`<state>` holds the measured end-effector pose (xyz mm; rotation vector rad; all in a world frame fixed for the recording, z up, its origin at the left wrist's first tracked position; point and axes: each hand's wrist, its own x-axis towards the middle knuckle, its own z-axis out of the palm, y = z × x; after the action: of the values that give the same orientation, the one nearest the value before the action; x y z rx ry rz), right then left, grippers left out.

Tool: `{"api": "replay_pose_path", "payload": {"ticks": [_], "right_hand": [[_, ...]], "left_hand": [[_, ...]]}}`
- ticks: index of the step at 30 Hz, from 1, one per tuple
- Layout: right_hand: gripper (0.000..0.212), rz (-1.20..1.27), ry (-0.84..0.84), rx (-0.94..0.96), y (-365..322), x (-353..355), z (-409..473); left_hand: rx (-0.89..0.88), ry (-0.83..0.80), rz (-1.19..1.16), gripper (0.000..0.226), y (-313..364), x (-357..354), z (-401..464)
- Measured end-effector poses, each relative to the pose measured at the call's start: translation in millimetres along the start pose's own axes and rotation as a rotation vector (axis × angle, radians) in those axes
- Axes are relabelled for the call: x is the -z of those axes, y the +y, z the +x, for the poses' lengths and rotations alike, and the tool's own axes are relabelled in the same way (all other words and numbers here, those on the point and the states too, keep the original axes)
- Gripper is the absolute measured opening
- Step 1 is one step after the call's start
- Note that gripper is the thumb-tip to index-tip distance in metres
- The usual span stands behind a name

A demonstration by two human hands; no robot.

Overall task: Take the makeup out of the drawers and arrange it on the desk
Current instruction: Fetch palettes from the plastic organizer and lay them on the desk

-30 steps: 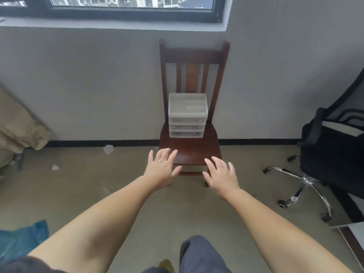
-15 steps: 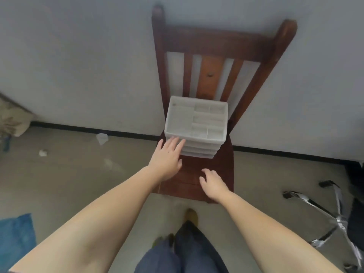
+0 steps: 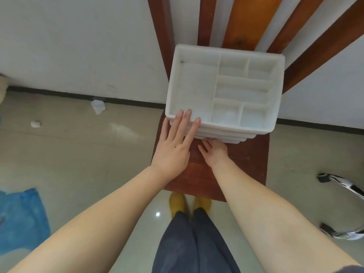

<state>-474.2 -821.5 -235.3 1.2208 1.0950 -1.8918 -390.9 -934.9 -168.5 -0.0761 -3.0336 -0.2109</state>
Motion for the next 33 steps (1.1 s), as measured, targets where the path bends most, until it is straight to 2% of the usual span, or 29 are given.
{"api": "replay_pose_path", "payload": {"ticks": [2,4,9,14,19,21,23,25,27,28,30,31,33], "right_hand": [[0.039,0.133,-0.001,-0.009,-1.5,-0.9,1.7],[0.039,0.164,0.003,-0.024,-2.8,-1.1,-0.8],[0.044,0.133,0.059,-0.076,13.3,16.9,-9.9],[0.046,0.137,0.112,-0.150,49.7,52.5,-28.5],[0.036,0.001,0.018,-0.219,69.6,84.6,-47.0],[0.035,-0.269,-0.048,-0.254,63.8,86.5,-55.1],[0.032,-0.698,-0.127,-0.230,47.4,84.1,-67.6],[0.029,-1.028,-0.203,-0.058,25.1,79.7,-73.1],[0.026,-1.249,-0.211,0.201,1.7,75.4,-71.3],[0.026,-1.400,-0.180,0.363,-7.5,73.5,-66.0],[0.032,-1.798,-0.130,0.650,-18.3,72.4,-48.9],[0.039,-1.974,-0.137,0.755,-18.3,74.1,-37.5],[0.056,-2.246,-0.168,0.836,-14.9,77.4,-16.3]], "left_hand": [[0.006,0.024,-0.014,0.072,-0.9,-4.4,-0.3],[0.012,0.040,-0.027,0.074,-1.1,-6.7,0.1],[0.007,0.033,-0.023,0.075,-0.5,-4.8,-0.8],[0.006,0.023,-0.014,0.088,-0.8,-3.5,-0.6],[0.009,-0.005,-0.019,0.073,-1.0,1.6,-0.5],[0.007,-0.016,-0.018,0.076,-1.3,6.8,0.5],[-0.131,-0.014,-0.037,0.072,-0.4,7.0,-7.7],[-0.421,-0.083,-0.077,0.058,1.2,-4.7,-25.1],[-0.570,-0.280,-0.075,0.052,4.3,-20.3,-32.0],[-0.511,-0.399,-0.080,0.052,7.3,-29.5,-30.4],[-0.224,-0.569,-0.065,0.057,14.6,-47.2,-16.7],[-0.097,-0.600,-0.030,0.062,17.1,-55.7,-7.7],[0.036,-0.659,0.070,0.071,19.7,-73.5,5.9]]}}
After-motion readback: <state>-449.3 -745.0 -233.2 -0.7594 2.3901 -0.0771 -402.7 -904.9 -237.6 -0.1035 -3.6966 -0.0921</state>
